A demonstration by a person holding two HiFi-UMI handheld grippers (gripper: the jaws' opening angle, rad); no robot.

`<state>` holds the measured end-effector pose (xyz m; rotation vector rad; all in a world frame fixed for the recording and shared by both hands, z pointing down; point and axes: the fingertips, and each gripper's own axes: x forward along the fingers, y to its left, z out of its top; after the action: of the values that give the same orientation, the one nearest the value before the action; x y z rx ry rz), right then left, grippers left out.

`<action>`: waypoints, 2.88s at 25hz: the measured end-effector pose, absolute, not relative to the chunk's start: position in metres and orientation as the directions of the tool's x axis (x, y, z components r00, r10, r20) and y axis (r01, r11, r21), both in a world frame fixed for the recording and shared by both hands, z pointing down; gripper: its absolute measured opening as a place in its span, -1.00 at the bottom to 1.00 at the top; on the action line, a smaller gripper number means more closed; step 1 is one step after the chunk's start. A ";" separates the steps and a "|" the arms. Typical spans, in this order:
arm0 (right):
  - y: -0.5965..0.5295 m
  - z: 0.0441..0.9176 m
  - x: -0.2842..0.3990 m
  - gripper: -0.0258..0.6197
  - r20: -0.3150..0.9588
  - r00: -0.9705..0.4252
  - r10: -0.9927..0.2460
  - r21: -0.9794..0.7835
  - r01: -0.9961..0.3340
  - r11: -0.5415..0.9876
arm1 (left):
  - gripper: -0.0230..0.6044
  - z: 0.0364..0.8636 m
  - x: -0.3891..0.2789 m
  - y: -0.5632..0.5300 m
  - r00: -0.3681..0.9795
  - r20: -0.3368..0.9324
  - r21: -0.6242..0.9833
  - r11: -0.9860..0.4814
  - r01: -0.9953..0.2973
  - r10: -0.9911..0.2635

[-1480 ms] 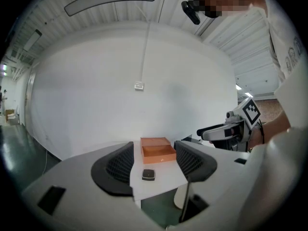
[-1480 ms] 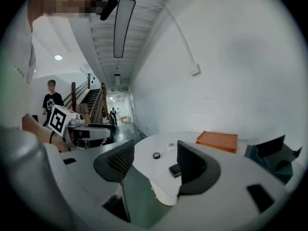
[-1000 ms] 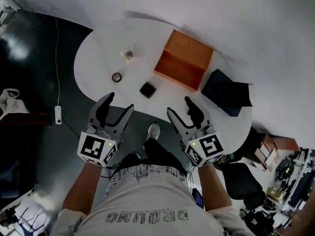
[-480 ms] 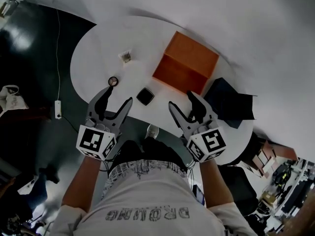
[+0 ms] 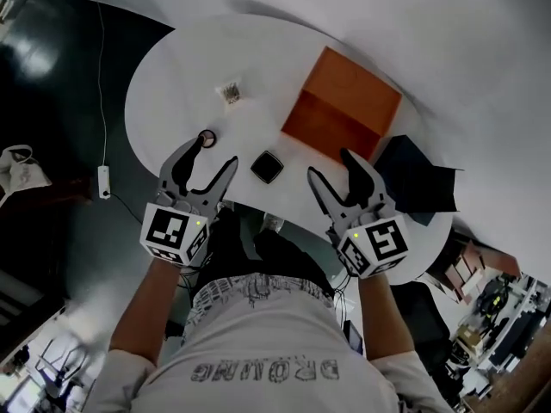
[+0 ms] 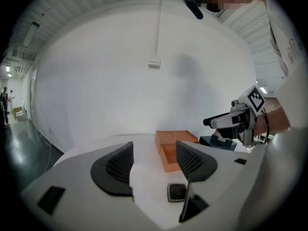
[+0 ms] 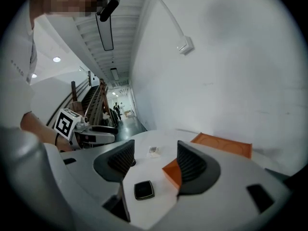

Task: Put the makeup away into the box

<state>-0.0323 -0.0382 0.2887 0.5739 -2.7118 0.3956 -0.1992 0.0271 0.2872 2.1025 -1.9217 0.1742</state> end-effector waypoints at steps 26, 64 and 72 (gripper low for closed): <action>-0.028 0.357 -0.107 -0.06 0.548 -0.715 -0.434 -0.200 -0.616 0.762 | 0.00 0.443 -0.271 0.016 0.354 0.486 0.193 -0.297 -0.935 -0.799; -0.018 0.381 -0.088 -0.05 0.573 -0.683 -0.453 -0.233 -0.666 0.709 | -0.12 0.495 -0.268 0.025 0.304 0.640 0.081 -0.332 -0.940 -0.706; -0.019 0.383 -0.090 -0.06 0.575 -0.684 -0.449 -0.233 -0.662 0.712 | -0.15 0.495 -0.269 0.025 0.301 0.642 0.078 -0.330 -0.941 -0.705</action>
<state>-0.0898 -0.0186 0.3827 0.8494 -2.4323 0.5908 -0.2689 0.0247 0.4949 2.1304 -1.4651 0.7104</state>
